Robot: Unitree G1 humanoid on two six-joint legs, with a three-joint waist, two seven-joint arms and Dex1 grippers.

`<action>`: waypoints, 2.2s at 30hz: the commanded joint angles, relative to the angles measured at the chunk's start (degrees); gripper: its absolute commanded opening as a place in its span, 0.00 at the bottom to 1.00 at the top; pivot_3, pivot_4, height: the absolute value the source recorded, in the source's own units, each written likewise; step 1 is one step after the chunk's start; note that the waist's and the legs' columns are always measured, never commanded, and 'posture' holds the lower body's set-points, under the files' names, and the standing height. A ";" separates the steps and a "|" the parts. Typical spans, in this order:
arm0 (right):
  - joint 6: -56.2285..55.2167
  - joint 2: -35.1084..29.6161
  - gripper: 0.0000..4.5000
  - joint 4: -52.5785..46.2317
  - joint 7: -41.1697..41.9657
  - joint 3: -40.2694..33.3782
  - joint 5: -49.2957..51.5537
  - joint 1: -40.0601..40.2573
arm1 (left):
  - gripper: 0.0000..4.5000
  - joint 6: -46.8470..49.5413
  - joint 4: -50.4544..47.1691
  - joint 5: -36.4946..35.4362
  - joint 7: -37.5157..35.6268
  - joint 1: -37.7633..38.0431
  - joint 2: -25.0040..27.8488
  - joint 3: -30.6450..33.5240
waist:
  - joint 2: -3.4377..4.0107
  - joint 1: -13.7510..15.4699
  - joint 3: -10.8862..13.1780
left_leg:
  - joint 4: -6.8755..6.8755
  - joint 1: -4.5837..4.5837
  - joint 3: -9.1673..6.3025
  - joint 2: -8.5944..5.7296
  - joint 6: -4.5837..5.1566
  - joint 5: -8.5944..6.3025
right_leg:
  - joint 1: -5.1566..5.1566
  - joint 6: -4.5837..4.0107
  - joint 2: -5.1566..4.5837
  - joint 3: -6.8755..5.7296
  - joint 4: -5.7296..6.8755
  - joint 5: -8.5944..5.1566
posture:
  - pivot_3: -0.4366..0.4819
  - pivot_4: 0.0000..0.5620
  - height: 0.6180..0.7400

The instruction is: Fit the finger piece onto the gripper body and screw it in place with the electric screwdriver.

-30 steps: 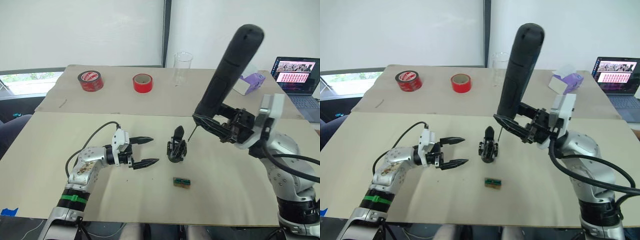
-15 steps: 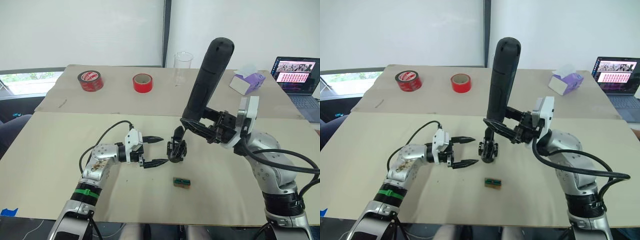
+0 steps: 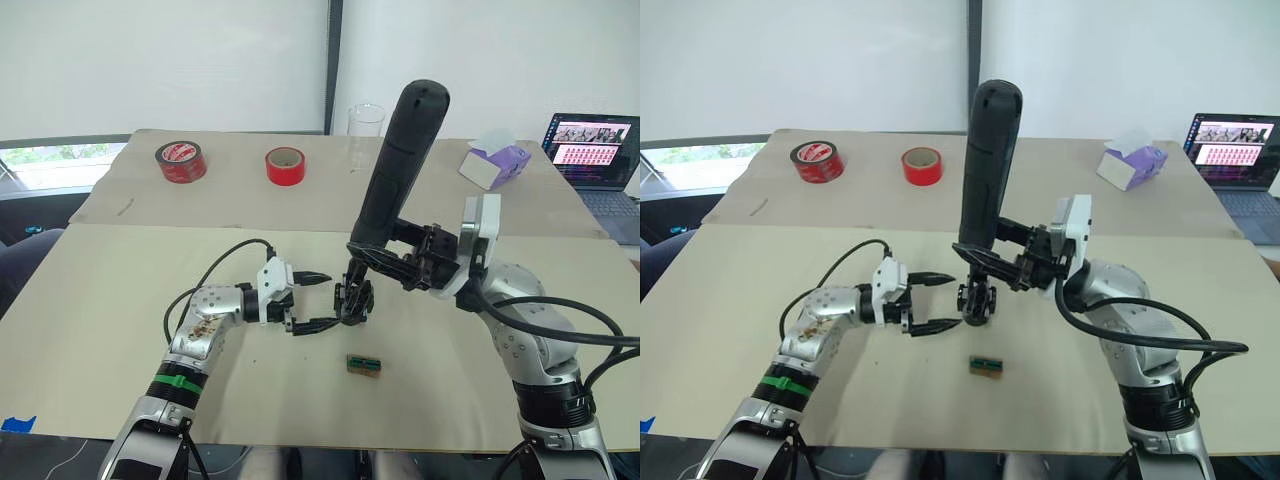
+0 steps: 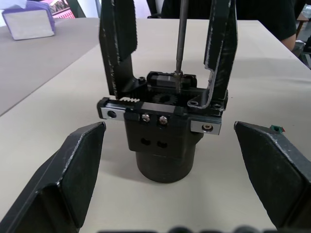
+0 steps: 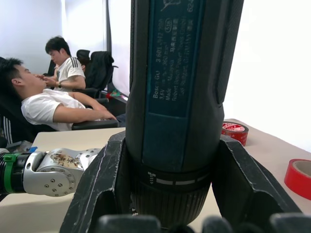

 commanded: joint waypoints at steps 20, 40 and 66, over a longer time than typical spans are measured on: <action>2.04 -0.21 0.42 -3.18 0.95 -1.21 2.01 -1.75 | 1.00 -2.10 1.28 0.62 -0.39 -0.40 -0.28 -0.35 | 0.00 0.01 0.00 | 0.00 0.00 -0.01 0.00 0.02 -0.01 | 0.00 0.00 0.00 0.00 0.00 0.00 | 0.48 0.27 1.00; 3.09 -0.37 0.42 -3.66 1.30 -1.66 1.98 -1.38 | 1.00 -2.64 1.04 1.72 -0.18 -0.99 -1.61 -1.33 | 0.00 0.01 0.00 | 0.00 -0.01 -0.01 0.00 0.08 -0.05 | -0.01 -0.01 0.00 -0.01 0.00 0.00 | 0.48 0.27 1.00; 2.83 -1.03 0.42 -2.97 1.58 -1.96 1.91 -1.56 | 1.00 -1.37 0.26 1.99 0.89 -1.06 -2.56 -1.82 | 0.00 0.04 0.00 | 0.00 -0.01 -0.02 0.00 0.16 -0.09 | 0.00 -0.01 -0.01 -0.01 -0.01 0.00 | 0.48 0.27 1.00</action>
